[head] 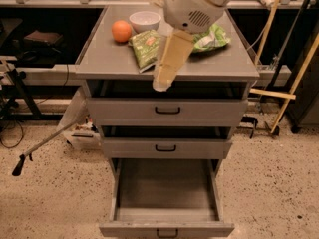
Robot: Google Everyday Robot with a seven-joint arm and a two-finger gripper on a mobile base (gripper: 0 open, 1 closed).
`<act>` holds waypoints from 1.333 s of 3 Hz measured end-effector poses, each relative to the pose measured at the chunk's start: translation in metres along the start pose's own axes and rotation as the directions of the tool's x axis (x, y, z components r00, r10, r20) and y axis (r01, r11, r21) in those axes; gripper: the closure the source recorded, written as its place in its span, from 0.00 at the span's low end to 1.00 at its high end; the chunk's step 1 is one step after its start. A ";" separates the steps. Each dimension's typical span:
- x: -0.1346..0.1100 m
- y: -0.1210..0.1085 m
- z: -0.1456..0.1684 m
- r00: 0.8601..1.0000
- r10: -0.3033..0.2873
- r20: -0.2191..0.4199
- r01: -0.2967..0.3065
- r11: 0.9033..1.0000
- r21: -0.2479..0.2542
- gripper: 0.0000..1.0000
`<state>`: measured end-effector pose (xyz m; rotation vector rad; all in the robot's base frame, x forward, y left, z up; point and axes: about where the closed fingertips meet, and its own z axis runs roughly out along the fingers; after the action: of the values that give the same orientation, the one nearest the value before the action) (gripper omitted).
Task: Place green jalapeno chip bag into bottom drawer
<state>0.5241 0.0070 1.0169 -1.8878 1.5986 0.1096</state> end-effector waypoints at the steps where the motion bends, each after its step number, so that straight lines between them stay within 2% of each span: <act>1: 0.000 0.000 0.000 1.000 0.000 0.000 0.000 1.000 0.000 0.00; 2: 0.008 -0.020 0.003 1.000 -0.025 0.012 0.024 0.999 0.043 0.00; 3: 0.044 -0.065 0.039 0.999 -0.009 -0.035 0.010 1.000 0.025 0.00; 4: 0.063 -0.118 0.115 0.998 0.004 -0.070 -0.007 0.999 -0.037 0.00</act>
Offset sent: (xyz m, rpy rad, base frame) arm 0.0564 -0.0128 -0.0004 0.0362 -0.1096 0.0089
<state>0.6860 0.0179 0.9475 -1.9353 1.6588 0.0768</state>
